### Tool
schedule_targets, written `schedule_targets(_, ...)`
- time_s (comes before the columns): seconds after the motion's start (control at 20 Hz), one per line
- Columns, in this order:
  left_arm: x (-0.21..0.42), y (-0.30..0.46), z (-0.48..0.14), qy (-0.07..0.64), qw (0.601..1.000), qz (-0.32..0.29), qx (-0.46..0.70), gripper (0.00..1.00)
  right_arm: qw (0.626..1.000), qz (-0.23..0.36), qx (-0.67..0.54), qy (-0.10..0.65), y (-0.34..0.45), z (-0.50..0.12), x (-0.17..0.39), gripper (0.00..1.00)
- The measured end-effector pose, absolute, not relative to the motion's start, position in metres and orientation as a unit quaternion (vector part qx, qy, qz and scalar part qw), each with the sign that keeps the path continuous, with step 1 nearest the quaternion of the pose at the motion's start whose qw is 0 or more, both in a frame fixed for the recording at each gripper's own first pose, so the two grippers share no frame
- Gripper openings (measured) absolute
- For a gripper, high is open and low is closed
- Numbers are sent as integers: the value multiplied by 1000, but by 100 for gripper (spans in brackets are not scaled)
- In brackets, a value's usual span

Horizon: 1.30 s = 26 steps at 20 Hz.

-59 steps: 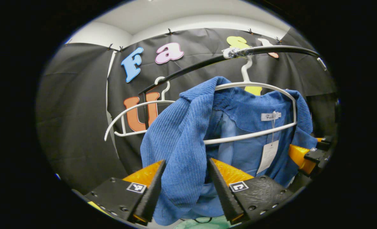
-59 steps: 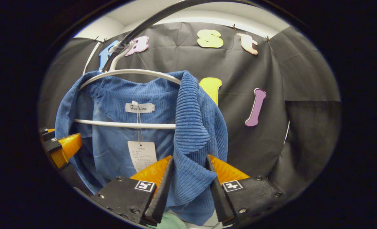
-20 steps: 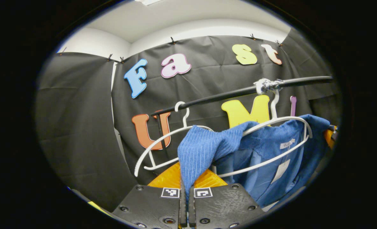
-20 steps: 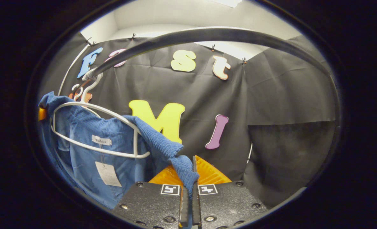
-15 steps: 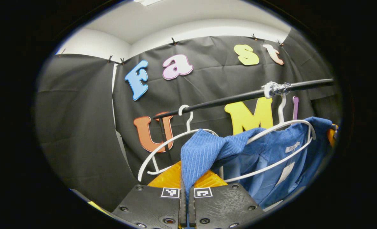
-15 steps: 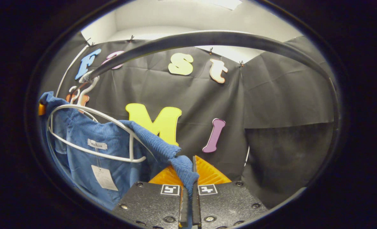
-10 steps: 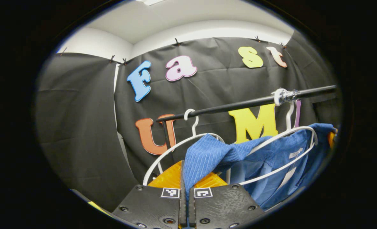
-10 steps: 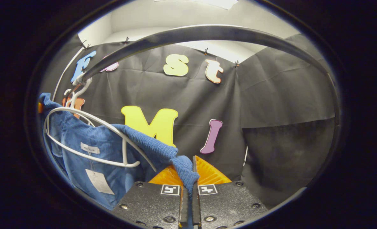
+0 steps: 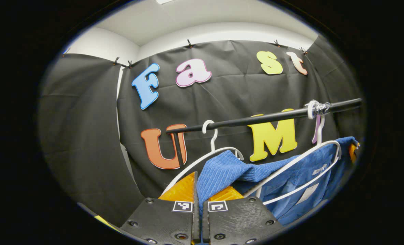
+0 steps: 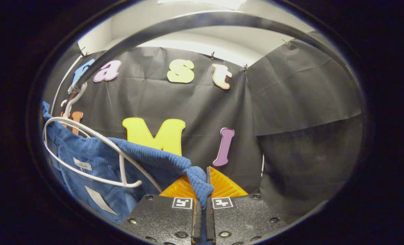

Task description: Grasp the clothes on the hanger with both hands and then place them into the laundry hamper below.

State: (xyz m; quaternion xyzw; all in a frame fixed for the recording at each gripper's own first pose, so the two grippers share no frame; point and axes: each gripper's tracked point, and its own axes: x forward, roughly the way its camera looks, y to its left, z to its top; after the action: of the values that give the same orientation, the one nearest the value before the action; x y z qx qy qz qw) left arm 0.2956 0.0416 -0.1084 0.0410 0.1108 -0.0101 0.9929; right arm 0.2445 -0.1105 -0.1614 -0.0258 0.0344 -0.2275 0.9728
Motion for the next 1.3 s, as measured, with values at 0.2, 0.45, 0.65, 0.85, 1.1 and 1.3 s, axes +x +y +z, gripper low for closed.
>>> schedule_targets(0.2, 308, 46, -122, 131, 991, -33, 8, 2, 974, -223, -26, 38, -113, -167, 257, 8)
schedule_targets(0.45, 317, 45, -138, 150, 986, -70, -7, 7, 975, -217, -31, 45, -112, -171, 269, 8)
schedule_targets(0.65, 322, 44, -157, 169, 981, -91, -12, 3, 976, -205, -30, 69, -110, -190, 271, 8)
schedule_targets(0.85, 314, 45, -175, 183, 978, -100, -13, 3, 976, -196, -36, 91, -111, -210, 269, 8)
schedule_targets(1.1, 301, 43, -199, 205, 973, -101, -44, 3, 972, -193, -3, 137, -110, -246, 261, 8)
schedule_targets(1.3, 287, 45, -212, 217, 971, -92, -49, 3, 967, -193, 10, 164, -106, -263, 249, 8)
